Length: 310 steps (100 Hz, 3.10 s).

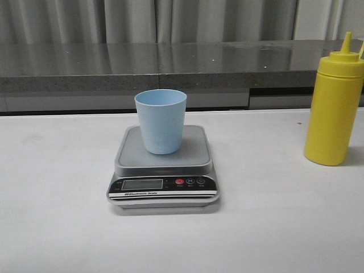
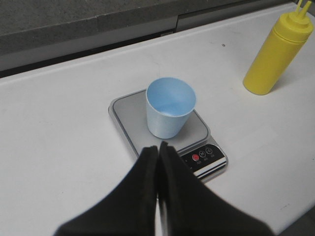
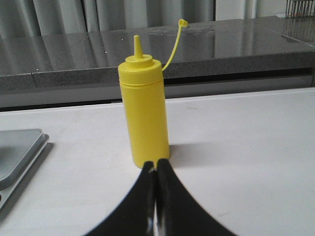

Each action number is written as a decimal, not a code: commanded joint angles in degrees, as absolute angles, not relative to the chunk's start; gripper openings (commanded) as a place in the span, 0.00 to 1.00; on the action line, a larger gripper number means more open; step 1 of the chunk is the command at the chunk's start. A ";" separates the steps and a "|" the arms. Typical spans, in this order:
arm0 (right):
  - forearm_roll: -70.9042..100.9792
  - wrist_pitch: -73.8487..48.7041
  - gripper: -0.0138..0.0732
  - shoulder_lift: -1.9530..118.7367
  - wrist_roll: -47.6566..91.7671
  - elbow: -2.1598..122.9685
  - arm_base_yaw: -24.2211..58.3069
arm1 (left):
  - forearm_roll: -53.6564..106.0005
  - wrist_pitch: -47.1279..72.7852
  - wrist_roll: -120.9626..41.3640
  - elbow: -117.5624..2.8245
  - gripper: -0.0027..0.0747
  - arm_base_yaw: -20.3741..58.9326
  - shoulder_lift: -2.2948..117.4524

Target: Pour seasoning into cup on scale with both arms

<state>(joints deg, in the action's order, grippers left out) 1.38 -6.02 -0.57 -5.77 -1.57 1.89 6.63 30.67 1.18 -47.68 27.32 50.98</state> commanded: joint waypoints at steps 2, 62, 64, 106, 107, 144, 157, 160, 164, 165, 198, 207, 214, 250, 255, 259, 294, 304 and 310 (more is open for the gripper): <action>0.84 -1.55 0.08 -1.78 -5.60 -0.58 1.57 | 7.39 25.21 1.82 -44.11 0.01 26.65 44.37; -0.43 -3.69 0.08 -1.78 -5.51 -0.58 1.57 | 7.49 25.21 1.82 -23.66 0.01 26.20 11.26; -0.43 -3.69 0.08 -1.78 -5.51 -0.58 1.57 | 7.49 25.46 1.82 -23.19 0.01 26.20 10.34; 0.00 0.00 0.08 -1.22 -5.51 -0.07 1.57 | 7.60 26.52 1.82 -19.89 0.01 26.20 -1.19; 0.00 0.00 0.08 -1.04 -5.51 0.11 1.63 | 7.60 26.52 1.82 -19.89 0.01 26.20 -1.17; 1.91 -6.81 0.08 19.03 -6.22 10.51 1.63 | 7.60 26.41 1.82 -19.89 0.01 26.20 -1.17; 1.91 -4.95 0.08 27.53 -6.17 14.32 1.63 | 7.60 26.41 1.82 -19.89 0.01 26.20 -1.17; 1.91 -4.09 0.08 29.27 -6.17 14.96 1.63 | 7.60 26.41 1.82 -19.89 0.01 26.20 -1.17; 1.91 -2.68 0.09 31.81 -6.17 15.83 1.63 | 7.60 26.41 1.82 -19.89 0.01 26.20 -1.17; 1.91 -2.42 0.10 32.63 -6.17 15.96 1.63 | 7.60 26.41 1.82 -19.89 0.01 26.20 -1.17; 1.91 17.38 0.84 49.48 -6.17 17.85 1.68 | 7.60 26.41 1.82 -19.89 0.01 26.20 -1.17; 1.52 21.89 0.92 53.84 -6.17 17.85 1.68 | 7.60 26.41 1.82 -19.89 0.01 26.20 -1.17; 0.00 24.63 0.91 57.25 -6.17 17.85 1.76 | 7.60 26.41 1.82 -19.89 0.01 26.20 -1.17; -3.90 42.90 0.91 73.51 -8.31 18.30 1.76 | 7.60 26.41 1.82 -19.89 0.01 26.20 -1.17; -4.84 43.40 0.91 75.69 -10.12 19.21 1.76 | 7.60 26.41 1.82 -19.89 0.01 26.20 -1.17; -5.90 43.46 0.91 77.47 -11.63 20.32 1.76 | 7.60 26.41 1.82 -19.89 0.01 26.20 -1.17; -8.83 43.72 0.91 89.71 -13.74 29.85 1.82 | 7.60 26.41 1.82 -19.89 0.01 26.20 -1.17; -9.81 44.56 0.91 92.77 -13.74 31.91 2.33 | 7.60 26.41 1.82 -19.89 0.01 26.20 -1.17; -9.98 45.83 0.91 94.65 -13.74 32.98 2.73 | 7.60 26.41 1.82 -19.89 0.01 26.20 -1.17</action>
<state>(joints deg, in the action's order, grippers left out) -8.94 39.59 94.25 -13.60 30.20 2.20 6.72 30.82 1.52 -18.50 26.30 -0.38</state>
